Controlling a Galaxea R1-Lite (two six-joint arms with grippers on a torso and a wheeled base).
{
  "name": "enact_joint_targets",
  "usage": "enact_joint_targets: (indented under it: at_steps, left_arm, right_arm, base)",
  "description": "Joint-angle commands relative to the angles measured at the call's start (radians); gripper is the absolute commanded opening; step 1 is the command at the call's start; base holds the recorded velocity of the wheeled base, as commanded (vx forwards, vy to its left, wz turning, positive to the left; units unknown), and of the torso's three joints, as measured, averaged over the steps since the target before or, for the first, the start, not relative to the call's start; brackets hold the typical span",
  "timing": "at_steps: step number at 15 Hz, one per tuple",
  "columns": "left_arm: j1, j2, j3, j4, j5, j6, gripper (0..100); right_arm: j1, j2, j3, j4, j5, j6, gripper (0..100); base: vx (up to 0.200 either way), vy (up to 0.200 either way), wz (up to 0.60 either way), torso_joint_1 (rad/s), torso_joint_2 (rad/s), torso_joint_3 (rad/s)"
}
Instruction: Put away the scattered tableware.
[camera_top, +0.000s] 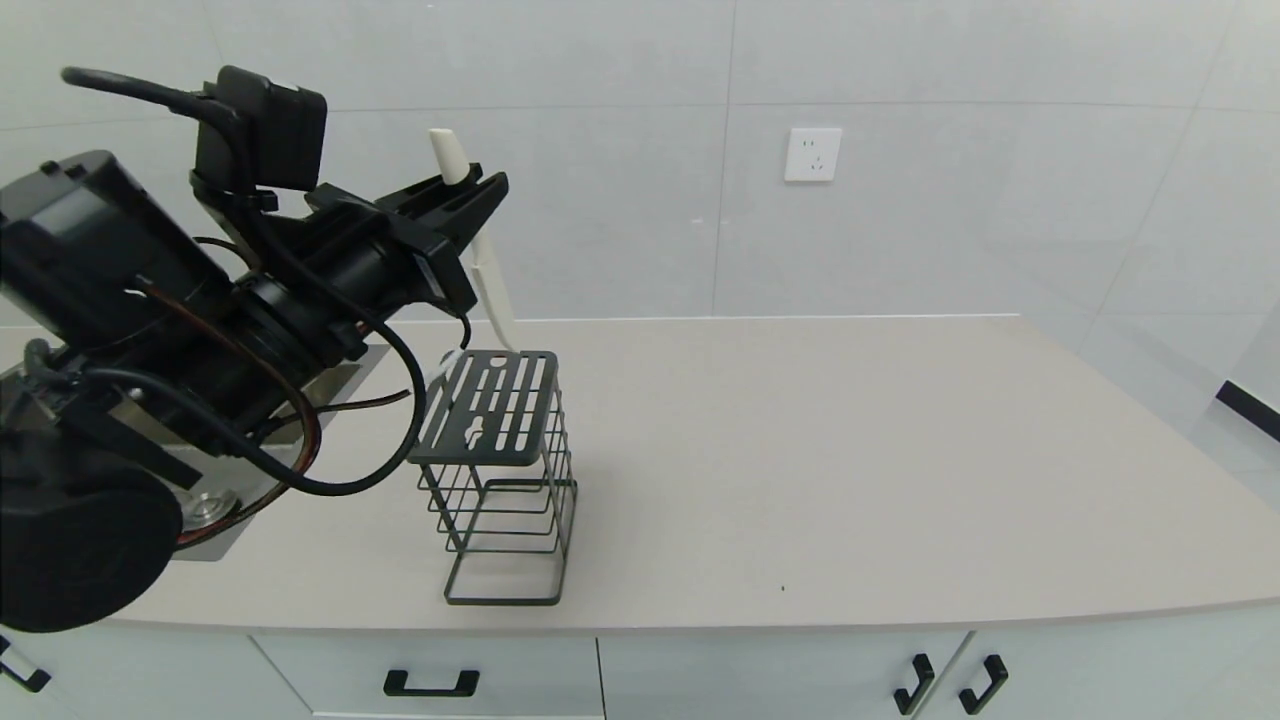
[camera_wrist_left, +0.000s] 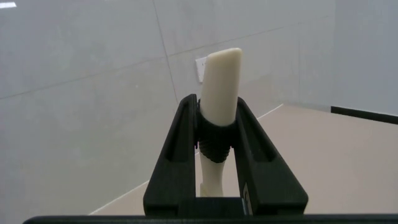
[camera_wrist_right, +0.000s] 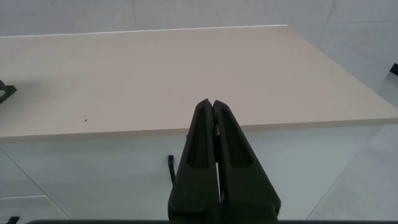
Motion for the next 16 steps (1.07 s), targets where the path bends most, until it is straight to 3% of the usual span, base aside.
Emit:
enact_joint_targets:
  at_steps: [1, 8, 16]
  left_arm:
    - [-0.068, -0.018, -0.003, 0.009, 0.068, -0.003, 0]
    - [-0.08, 0.051, -0.001, -0.041, 0.148, 0.0, 0]
    - [-0.071, 0.073, 0.039, -0.071, 0.16, -0.001, 0]
  right_arm:
    - [0.0, 0.001, 0.0, 0.0, 0.001, 0.002, 0]
    - [0.0, 0.001, 0.0, 0.0, 0.001, 0.0, 0]
    - [0.0, 0.001, 0.0, 0.0, 0.001, -0.002, 0]
  base:
    - [0.0, 0.0, 0.0, 0.0, 0.0, 0.0]
    - [0.0, 0.0, 0.0, 0.0, 0.0, 0.0]
    - [0.0, 0.0, 0.0, 0.0, 0.0, 0.0]
